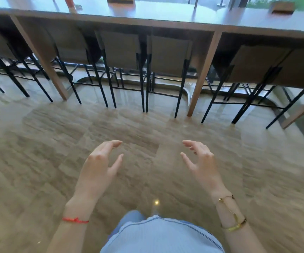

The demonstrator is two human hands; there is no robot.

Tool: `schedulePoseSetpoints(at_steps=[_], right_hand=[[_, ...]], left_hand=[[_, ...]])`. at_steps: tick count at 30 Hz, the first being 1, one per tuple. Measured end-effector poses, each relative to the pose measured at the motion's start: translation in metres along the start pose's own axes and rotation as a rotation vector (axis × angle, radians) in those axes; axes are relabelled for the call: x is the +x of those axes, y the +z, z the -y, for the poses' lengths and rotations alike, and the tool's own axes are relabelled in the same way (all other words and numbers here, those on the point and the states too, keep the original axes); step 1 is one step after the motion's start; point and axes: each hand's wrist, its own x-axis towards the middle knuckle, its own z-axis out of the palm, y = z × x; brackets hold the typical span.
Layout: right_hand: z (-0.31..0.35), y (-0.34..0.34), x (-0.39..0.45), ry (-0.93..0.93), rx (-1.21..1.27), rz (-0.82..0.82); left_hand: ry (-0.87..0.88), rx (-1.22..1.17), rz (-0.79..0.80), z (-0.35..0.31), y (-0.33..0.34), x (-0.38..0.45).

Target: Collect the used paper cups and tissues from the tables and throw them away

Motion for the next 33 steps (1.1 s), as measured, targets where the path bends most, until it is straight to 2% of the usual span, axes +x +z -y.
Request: schedulePoseSetpoints(at_steps=[13, 23, 26, 33], right_hand=[[-0.033, 0.076, 0.279, -0.055, -0.005, 0.112], [-0.004, 0.134, 0.538, -0.081, 0.022, 0.058], [0.001, 0.151, 0.59, -0.076, 0.044, 0.057], [0.007, 0.205, 0.709, -0.106, 0.015, 0.167]], left_hand=[[-0.095, -0.021, -0.018, 0.07, 0.042, 0.262], [-0.066, 0.016, -0.022, 0.128, 0.029, 0.513], [-0.067, 0.027, -0.01, 0.145, 0.025, 0.566], [-0.157, 0.046, -0.074, 0.203, 0.023, 0.661]])
